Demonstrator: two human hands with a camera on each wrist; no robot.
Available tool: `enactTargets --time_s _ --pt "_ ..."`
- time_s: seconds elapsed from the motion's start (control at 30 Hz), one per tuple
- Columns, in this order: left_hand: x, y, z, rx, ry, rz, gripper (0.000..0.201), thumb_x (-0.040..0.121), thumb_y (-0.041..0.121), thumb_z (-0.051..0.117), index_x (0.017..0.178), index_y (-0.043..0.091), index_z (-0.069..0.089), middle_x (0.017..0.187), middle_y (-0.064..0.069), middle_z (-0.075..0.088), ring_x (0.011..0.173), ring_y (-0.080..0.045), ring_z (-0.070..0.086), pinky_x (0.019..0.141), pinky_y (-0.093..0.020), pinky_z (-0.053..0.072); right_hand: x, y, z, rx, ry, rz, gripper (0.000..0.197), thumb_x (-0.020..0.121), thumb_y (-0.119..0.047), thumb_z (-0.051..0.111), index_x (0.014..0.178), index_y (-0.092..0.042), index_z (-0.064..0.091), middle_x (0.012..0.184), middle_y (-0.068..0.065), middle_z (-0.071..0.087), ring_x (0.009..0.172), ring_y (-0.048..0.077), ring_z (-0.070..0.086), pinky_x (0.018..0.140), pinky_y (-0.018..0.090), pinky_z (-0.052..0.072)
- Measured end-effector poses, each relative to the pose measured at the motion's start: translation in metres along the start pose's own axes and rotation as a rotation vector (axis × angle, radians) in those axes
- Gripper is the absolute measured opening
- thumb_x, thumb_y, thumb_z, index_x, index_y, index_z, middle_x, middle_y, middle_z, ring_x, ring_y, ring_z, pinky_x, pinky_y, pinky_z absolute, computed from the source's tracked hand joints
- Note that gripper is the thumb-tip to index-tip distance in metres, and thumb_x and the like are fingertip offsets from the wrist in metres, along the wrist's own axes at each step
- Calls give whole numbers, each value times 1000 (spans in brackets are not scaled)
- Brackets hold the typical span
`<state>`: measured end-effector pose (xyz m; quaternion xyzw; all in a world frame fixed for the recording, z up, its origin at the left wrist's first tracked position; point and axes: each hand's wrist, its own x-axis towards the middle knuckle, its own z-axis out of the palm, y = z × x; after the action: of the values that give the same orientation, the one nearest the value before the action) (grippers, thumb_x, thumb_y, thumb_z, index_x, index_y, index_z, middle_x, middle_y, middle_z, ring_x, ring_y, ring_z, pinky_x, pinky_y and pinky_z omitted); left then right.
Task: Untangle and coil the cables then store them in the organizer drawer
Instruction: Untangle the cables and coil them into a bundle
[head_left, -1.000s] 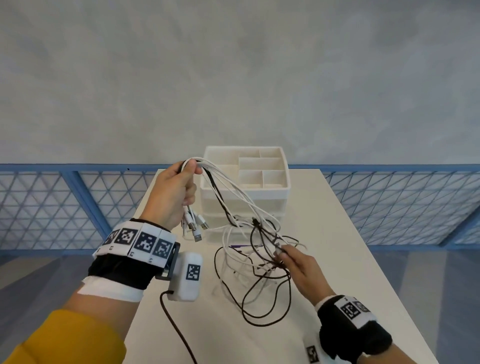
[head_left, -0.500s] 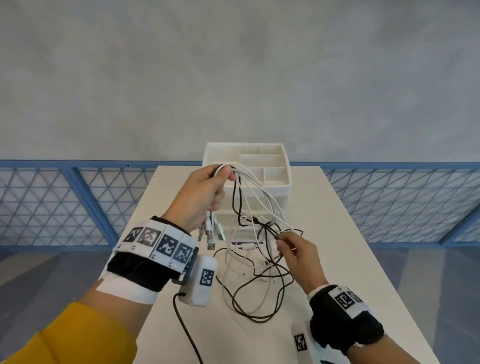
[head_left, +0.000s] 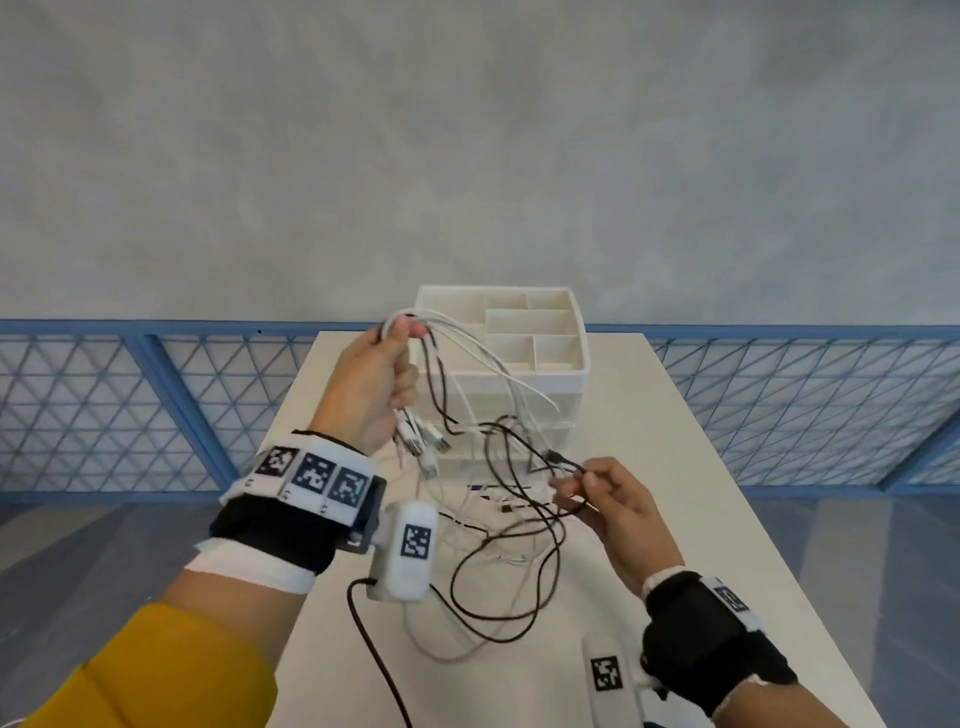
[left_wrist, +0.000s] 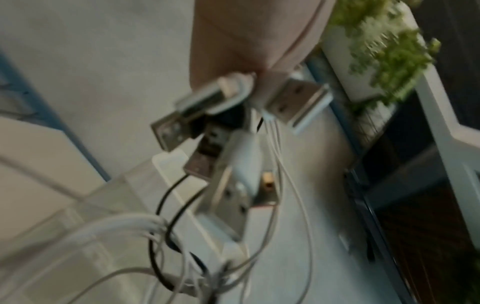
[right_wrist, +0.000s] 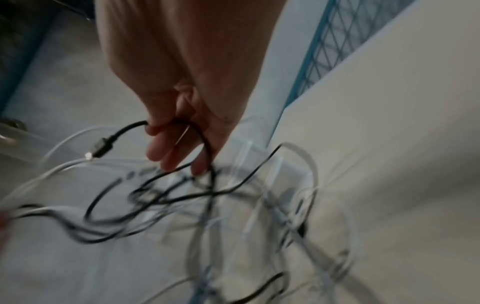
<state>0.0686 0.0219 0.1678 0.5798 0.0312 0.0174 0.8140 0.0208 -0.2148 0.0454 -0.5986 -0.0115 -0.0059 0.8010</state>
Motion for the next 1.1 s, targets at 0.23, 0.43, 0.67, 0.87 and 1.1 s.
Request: enactTargets --time_s 0.23,0.43,0.67,0.87,1.1 --pt "-2 17 1 288 -209 5 26 98 22 40 82 12 58 43 13 24 35 -2 18 33 -15 17 10 -5 -32 -1134 -50 -76 27 84 1 56 107 -12 63 104 9 54 91 20 59 81 21 44" --pt "-20 24 20 333 -312 40 24 97 22 42 87 11 62 45 12 23 37 -4 17 37 -17 13 5 -73 50 -717 -99 -385 18 76 -28 70 86 -23 56 79 2 64 71 14 60 67 22 50" --pt "-37 46 22 188 -345 118 22 87 28 49 85 14 65 45 11 23 37 -3 17 35 -16 15 22 -26 76 -1091 28 -240 40 79 -36 65 111 -18 50 97 -10 56 88 11 53 87 31 42" --pt "-29 60 -8 55 -190 149 26 95 26 40 87 12 59 42 13 24 33 0 18 33 -14 16 42 -32 50 -761 126 -229 19 82 2 54 92 -13 61 84 10 60 72 28 61 70 32 48" --pt "-23 49 -17 75 -115 94 25 97 25 39 89 12 59 42 13 23 33 0 18 31 -14 17 33 -45 23 -912 -81 -287 60 72 -11 75 124 -15 44 111 -1 41 104 10 45 80 4 34"
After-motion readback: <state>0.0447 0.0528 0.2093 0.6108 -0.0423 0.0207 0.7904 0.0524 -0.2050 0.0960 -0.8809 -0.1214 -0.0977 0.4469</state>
